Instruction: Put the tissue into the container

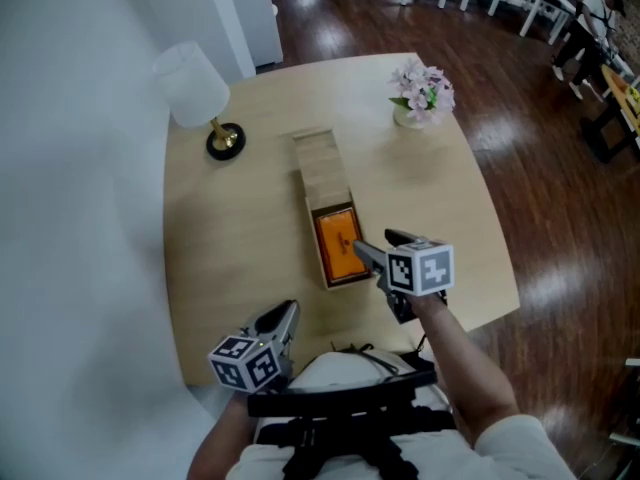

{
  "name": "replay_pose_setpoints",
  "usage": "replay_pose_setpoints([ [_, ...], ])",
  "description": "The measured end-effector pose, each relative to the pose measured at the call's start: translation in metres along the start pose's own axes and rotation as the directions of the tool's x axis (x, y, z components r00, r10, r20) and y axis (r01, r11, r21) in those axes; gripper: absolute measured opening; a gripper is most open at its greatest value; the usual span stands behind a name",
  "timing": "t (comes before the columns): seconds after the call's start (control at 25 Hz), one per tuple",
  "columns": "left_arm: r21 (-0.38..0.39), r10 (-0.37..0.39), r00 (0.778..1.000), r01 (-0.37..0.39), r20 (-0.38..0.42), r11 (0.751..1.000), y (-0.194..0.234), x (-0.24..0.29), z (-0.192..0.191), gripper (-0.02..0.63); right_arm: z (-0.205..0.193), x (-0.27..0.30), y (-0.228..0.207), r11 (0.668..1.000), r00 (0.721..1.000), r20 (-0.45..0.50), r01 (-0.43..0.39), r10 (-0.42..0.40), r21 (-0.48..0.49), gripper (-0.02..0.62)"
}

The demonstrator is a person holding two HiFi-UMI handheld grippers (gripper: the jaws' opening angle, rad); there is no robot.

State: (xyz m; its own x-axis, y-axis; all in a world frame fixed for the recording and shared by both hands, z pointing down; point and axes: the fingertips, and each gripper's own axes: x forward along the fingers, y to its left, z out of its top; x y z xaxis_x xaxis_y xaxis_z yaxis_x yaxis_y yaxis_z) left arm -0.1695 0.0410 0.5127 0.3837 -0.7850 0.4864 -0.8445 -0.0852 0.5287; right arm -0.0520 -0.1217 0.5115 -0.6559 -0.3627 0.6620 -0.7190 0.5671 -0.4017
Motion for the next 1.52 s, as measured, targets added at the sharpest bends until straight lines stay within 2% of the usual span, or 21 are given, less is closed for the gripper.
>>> replay_pose_setpoints([
  [0.12,0.013,-0.015,1.0,0.015,-0.005,1.0,-0.01,0.007,0.001,0.049,0.002,-0.016,-0.007,1.0,1.0,0.015,-0.01,0.01,-0.001,0.252],
  [0.32,0.034,-0.005,0.999,0.007,-0.036,0.999,-0.022,0.018,-0.005,0.049,0.002,-0.043,-0.021,1.0,0.999,0.039,0.007,-0.006,-0.024,0.205],
  [0.6,0.053,-0.011,0.998,0.014,-0.06,0.999,-0.042,0.028,-0.014,0.021,0.003,-0.076,-0.051,1.0,0.997,0.079,0.014,-0.015,0.019,0.135],
  [0.88,0.078,-0.024,0.998,0.028,-0.055,0.997,-0.066,0.037,-0.009,0.002,-0.006,-0.109,-0.091,0.997,0.992,0.095,0.074,-0.077,0.035,0.089],
  [1.08,0.096,-0.029,0.997,0.035,-0.07,0.995,-0.081,0.046,-0.007,0.0,-0.006,-0.129,-0.125,0.988,0.98,0.128,0.143,-0.15,0.063,0.006],
  [1.52,0.113,-0.062,0.995,0.071,-0.079,0.991,-0.112,0.064,-0.002,0.0,-0.001,-0.148,-0.153,0.987,0.975,0.192,0.083,-0.109,0.141,0.0],
])
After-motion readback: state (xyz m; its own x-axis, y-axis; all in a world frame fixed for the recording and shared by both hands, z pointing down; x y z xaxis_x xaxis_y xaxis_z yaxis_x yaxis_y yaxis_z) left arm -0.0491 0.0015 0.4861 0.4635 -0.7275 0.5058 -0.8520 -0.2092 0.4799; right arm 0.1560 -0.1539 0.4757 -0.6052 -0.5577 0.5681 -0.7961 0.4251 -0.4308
